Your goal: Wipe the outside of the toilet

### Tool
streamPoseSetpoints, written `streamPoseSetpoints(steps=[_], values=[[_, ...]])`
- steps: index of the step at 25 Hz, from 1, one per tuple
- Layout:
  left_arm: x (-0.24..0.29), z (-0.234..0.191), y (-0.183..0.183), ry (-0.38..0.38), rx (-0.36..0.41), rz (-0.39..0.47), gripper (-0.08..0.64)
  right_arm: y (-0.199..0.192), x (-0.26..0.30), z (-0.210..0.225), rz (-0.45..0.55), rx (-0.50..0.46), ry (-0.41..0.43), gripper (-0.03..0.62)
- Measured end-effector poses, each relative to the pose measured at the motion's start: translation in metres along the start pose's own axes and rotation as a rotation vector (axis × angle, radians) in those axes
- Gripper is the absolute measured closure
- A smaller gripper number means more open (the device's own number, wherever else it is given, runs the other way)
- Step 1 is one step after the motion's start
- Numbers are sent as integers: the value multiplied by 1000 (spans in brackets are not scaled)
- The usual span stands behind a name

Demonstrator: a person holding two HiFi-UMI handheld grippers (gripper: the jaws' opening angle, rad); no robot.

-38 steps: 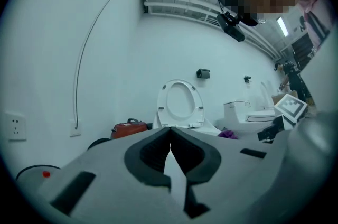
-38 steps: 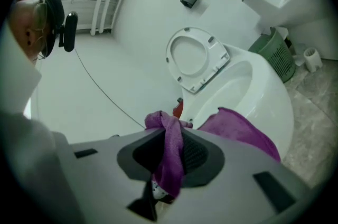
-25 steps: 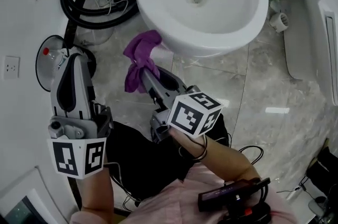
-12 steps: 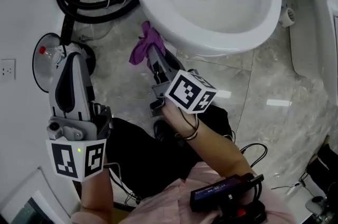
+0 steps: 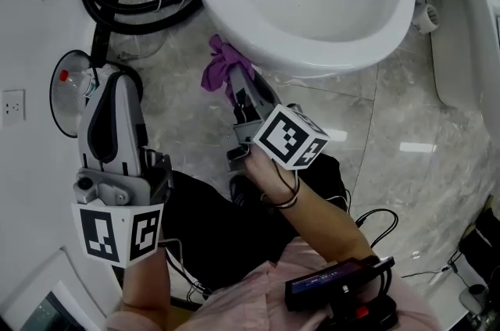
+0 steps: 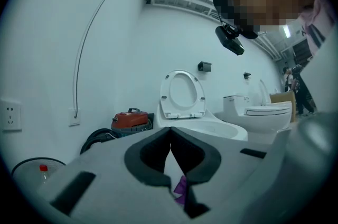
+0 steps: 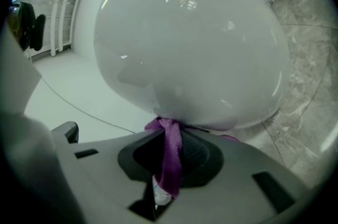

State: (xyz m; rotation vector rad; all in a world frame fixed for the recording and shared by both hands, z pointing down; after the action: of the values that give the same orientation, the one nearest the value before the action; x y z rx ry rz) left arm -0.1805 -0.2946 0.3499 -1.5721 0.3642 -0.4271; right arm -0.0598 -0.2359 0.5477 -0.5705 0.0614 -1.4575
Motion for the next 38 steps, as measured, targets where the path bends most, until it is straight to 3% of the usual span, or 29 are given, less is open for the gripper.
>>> streamPoseSetpoints(steps=[18,38], values=[[27,43,4,-84,5,6,552,23,-47,6,-62,90,33,531],[49,79,4,-164,10,8,552,58,-89,26,-64,34,-27,531]])
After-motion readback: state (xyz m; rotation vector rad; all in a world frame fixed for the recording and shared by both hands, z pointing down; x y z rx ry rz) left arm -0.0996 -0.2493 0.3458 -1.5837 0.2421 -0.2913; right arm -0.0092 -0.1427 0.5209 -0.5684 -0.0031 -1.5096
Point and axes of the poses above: the fingertips, and each gripper's own axes: x forward along the fingers, z to its right, y out of its top, the point moved 1 cm from there along -x, backward along the fingers, and after that the axes turned 6 degrees about -y, right-handed, at the moved point
